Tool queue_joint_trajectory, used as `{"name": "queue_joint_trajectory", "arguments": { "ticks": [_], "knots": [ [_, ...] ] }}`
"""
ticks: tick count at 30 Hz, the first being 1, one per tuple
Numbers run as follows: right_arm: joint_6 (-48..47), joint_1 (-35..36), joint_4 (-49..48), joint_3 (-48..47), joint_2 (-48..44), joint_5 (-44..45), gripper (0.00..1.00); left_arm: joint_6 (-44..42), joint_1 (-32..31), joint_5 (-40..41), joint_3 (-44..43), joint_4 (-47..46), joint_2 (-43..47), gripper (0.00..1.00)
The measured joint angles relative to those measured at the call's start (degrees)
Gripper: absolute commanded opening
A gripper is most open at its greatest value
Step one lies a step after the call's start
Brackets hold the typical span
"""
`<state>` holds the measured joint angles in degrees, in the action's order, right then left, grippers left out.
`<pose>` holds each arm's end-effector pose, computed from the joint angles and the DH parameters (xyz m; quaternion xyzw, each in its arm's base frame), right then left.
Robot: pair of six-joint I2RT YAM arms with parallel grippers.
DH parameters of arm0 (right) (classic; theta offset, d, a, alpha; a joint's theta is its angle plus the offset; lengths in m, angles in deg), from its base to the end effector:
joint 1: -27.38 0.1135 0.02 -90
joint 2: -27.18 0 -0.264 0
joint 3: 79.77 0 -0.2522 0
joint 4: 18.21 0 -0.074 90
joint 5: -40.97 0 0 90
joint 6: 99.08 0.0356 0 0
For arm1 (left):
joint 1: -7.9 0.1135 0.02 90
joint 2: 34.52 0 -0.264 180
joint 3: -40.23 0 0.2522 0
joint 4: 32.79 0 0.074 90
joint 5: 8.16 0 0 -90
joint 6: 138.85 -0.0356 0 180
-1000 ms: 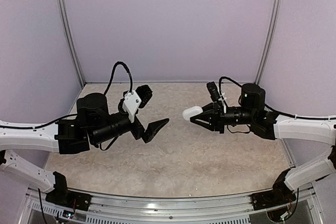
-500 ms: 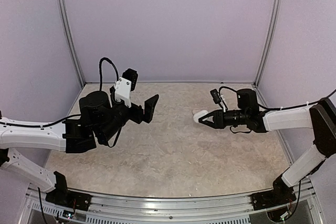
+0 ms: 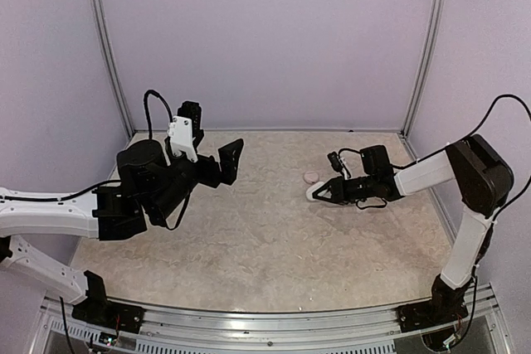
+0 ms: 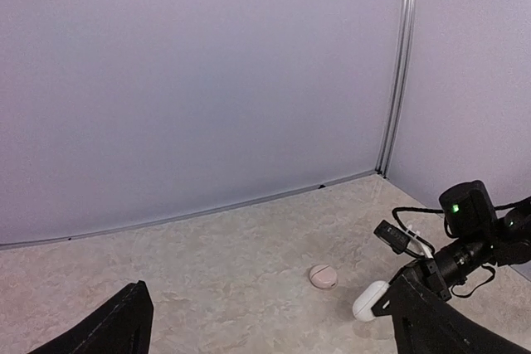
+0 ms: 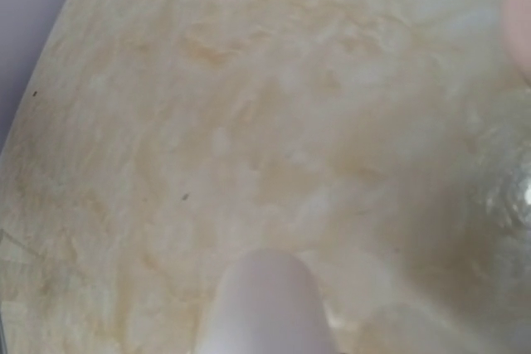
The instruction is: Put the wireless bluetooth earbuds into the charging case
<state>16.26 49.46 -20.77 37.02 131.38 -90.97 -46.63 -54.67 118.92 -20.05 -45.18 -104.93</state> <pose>0.3189 0.1551 0.1416 -0.1317 0.8449 0.4584 0.2423 0.1490 -0.2405 0.3219 0.1321 0.6832 -0.1801 0.6952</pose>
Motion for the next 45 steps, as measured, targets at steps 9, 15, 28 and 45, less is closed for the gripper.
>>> {"name": "queue_joint_trajectory", "arguments": {
  "ticks": [9,15,28,45],
  "knots": [
    [2.5,0.0,-0.3,-4.1,5.9,0.7,0.23,2.8,0.4,-0.4,1.2,0.9,2.2,0.99],
    [4.0,0.0,-1.0,-6.2,9.0,1.0,0.32,3.5,0.4,-0.3,2.9,1.0,3.7,0.99],
    [5.4,0.0,-1.2,-7.1,10.3,2.4,0.56,3.7,1.1,0.9,3.5,1.4,5.5,0.99],
    [2.3,-2.3,0.4,0.0,1.6,4.7,0.76,9.0,7.5,-4.6,-3.1,10.9,1.8,0.99]
  ]
}}
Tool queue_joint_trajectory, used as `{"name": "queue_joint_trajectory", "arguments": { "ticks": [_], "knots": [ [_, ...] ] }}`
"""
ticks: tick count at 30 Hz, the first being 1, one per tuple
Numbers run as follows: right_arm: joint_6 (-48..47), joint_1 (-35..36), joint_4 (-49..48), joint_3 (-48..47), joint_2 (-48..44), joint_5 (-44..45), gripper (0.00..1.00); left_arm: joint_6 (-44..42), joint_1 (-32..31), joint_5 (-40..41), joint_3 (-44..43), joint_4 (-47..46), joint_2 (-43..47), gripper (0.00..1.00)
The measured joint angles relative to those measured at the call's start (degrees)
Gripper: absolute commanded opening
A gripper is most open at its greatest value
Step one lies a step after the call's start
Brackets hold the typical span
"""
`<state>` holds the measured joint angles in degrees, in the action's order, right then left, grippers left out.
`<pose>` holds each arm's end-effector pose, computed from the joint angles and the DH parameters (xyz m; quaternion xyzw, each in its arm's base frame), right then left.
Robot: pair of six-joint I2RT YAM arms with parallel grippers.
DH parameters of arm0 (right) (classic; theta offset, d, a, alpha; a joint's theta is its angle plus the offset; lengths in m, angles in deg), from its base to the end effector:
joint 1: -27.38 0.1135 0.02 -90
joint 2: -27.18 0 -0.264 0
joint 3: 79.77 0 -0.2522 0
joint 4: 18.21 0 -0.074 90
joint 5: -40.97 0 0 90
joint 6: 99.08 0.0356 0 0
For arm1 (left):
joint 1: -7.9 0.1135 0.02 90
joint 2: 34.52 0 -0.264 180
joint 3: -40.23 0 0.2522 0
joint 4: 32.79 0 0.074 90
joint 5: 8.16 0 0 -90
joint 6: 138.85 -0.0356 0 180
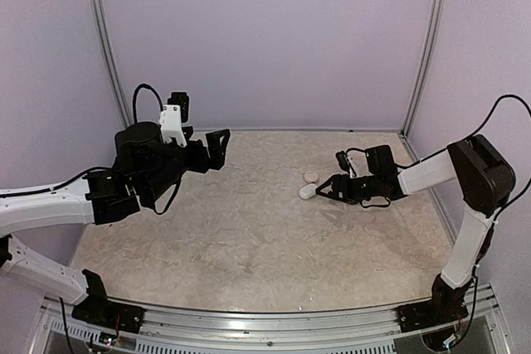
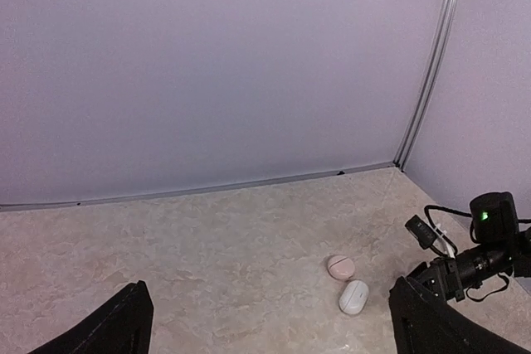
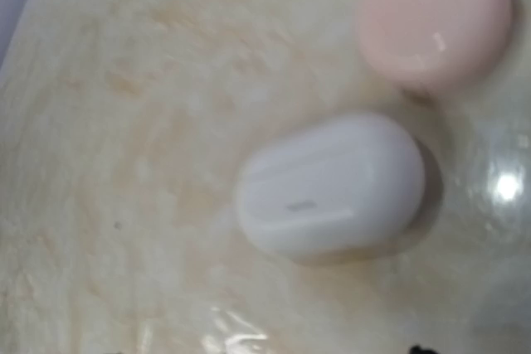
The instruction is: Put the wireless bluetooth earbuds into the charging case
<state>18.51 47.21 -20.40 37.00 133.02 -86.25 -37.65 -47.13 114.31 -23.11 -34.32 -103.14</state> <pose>0.3272 0.1409 0.1304 -0.0753 0.8675 0.4250 0.2473 0.1754 -0.2174 0.3293 0.0842 0.7215 -0.1877 0.6612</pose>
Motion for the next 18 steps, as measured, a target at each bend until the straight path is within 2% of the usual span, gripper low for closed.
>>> {"name": "queue_joint_trajectory", "arguments": {
  "ticks": [3,6,13,18],
  "knots": [
    [-1.7,-0.3,0.8,0.6,-4.0,0.5,0.82,1.8,2.8,-3.2,-1.2,2.2,-0.7,0.99],
    [-4.0,-0.9,2.3,1.0,-9.2,1.1,0.98,3.0,5.1,-5.8,-2.1,4.4,-1.3,0.99],
    [-9.1,-2.0,6.9,0.8,-20.8,5.4,1.0,6.3,11.6,-11.9,-3.0,7.8,-2.2,0.99],
    [-10.9,-2.3,10.4,0.4,-25.1,9.8,1.0,9.2,17.4,-17.4,-3.0,8.6,-2.3,0.99]
  ]
}}
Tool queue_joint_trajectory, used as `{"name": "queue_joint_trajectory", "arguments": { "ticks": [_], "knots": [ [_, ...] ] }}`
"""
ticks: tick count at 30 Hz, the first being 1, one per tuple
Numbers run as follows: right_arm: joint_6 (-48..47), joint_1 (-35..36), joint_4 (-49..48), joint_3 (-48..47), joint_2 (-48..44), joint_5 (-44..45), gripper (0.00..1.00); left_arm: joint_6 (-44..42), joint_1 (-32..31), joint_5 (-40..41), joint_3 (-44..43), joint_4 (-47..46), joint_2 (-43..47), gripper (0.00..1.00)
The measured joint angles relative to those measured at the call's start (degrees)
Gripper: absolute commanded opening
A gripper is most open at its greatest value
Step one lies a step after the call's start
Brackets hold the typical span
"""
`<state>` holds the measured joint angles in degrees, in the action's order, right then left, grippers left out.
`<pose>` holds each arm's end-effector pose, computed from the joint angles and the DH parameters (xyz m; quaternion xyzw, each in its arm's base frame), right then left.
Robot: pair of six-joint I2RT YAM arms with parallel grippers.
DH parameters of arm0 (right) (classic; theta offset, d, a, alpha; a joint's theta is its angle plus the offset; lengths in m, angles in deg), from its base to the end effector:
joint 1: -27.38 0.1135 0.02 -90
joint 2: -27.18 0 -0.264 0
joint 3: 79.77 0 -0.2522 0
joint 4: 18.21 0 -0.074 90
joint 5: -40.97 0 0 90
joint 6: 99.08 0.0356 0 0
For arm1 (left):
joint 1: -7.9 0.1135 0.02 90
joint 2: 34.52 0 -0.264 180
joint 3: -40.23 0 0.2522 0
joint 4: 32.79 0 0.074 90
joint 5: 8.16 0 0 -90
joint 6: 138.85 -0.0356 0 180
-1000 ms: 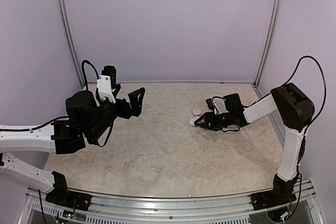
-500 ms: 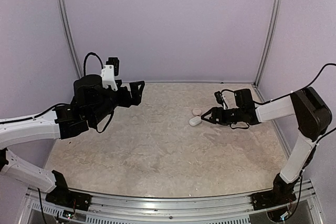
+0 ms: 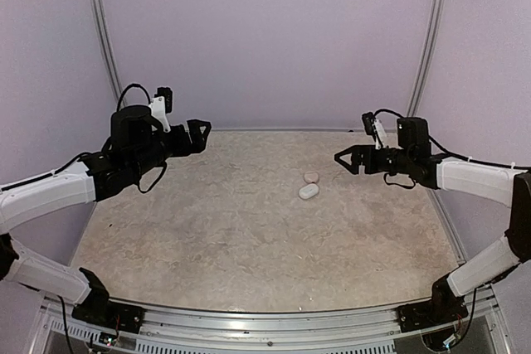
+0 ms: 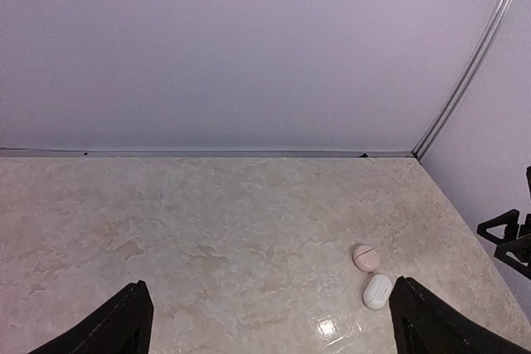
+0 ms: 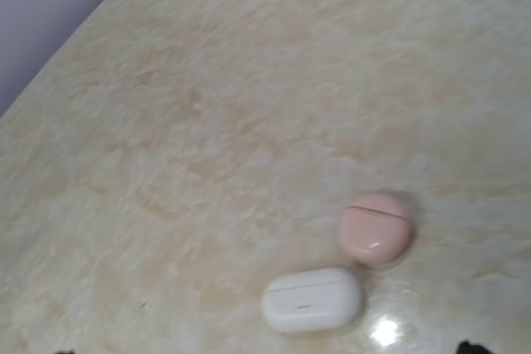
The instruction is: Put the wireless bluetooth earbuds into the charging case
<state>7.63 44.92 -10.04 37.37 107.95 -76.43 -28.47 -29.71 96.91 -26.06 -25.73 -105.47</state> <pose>0.2930 0.1098 0.2501 -0.1313 0.8233 0.3435 0.4323 0.2364 -0.1705 0.3205 0.0333 0.7726 -0.2144 0.5966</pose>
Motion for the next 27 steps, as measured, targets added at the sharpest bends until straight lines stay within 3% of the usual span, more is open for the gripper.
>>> {"name": "queue_joint_trajectory", "arguments": {
  "ticks": [10,17,27],
  "knots": [
    [1.4,-0.1,-4.2,10.0,-10.3,7.4,1.0,3.8,4.2,-4.2,4.8,-0.5,-1.7,0.99],
    [4.2,-0.1,-10.5,18.9,-11.2,8.9,1.0,5.4,4.2,-5.1,8.6,-1.5,-4.5,0.99],
    [5.5,-0.1,-15.9,21.0,-11.2,9.6,1.0,6.2,4.2,-5.6,10.4,-3.5,-7.1,0.99]
  ]
}}
